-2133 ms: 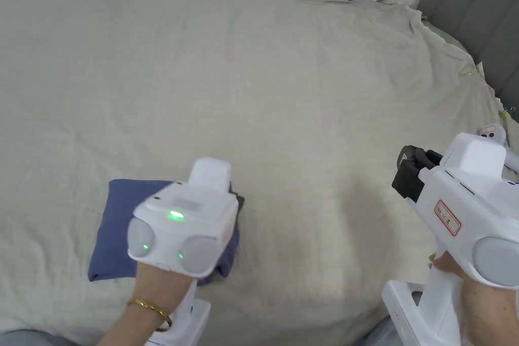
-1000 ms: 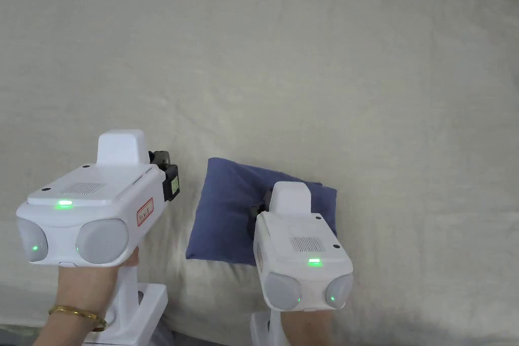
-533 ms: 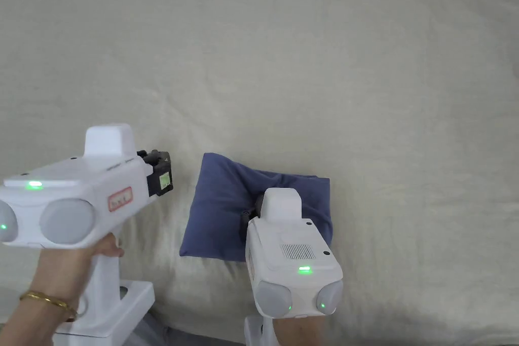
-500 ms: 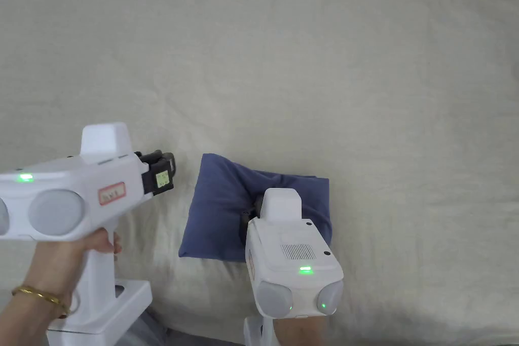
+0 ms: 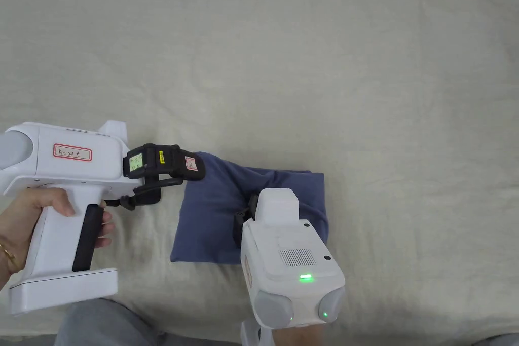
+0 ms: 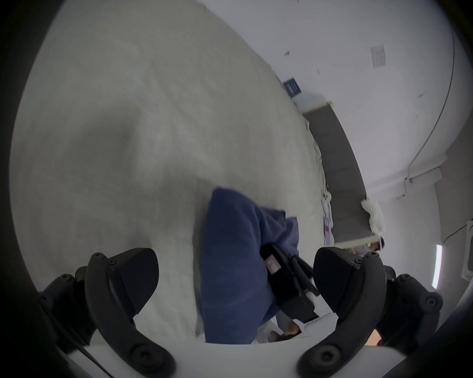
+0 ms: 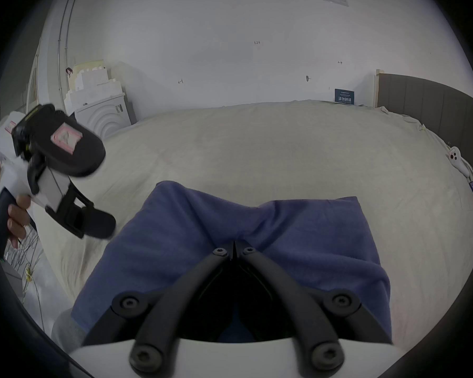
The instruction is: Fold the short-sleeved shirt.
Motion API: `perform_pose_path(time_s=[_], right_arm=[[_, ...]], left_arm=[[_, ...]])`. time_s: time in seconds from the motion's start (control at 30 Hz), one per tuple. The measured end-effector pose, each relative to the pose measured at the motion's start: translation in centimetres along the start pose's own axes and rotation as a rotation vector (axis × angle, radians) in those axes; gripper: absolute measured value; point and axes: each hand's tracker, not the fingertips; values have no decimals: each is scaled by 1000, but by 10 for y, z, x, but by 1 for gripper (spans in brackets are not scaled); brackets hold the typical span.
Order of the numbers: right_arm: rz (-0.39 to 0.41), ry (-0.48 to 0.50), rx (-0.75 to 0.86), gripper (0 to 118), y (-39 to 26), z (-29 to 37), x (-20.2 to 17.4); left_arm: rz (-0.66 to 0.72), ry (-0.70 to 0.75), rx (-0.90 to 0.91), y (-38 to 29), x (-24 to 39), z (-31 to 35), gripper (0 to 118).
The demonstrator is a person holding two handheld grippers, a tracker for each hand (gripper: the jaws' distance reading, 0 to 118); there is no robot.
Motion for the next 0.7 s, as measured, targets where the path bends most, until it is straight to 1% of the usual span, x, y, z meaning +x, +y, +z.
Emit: perform_pose_path(time_s=[0.1,0.2,0.27,0.33,0.37,0.4,0.47,0.5,0.53,0.6,0.67,0.7], right_arm=[[-8,2,0,0,-1,0,1],[-19,5,-2,0,0,0,1],[-27,5,-3,0,0,0,2],[-29,6,-4,0,1,0,2],[-31,7,-5,0,1,0,2],[-33,10,-7,0,1,0,3],[-39,14,-8,0,1,0,4],[-43,15,-9,0,1,0,4],[-45,15,-9,0,1,0,4],[-44,13,-10,0,2,-1,4],[-50,15,-15,0,3,-1,5],[-52,17,-17,0,4,-1,5]], left_arm=[[4,-25,-92,0,-3,-15,115],[-4,-72,-116,0,-3,-21,114],[48,-145,-125,2,-8,-24,113],[105,-184,-143,1,-15,-32,97],[97,-159,-143,-1,-16,-37,91],[88,-164,-141,-2,-17,-37,86],[85,-203,-122,-5,-20,-35,84],[84,-211,-118,-7,-21,-34,78],[78,-203,-112,-10,-21,-34,68],[55,-113,-101,-15,-23,-38,35],[69,-142,-80,-19,-22,-36,29],[58,-117,-70,-20,-16,-35,27]])
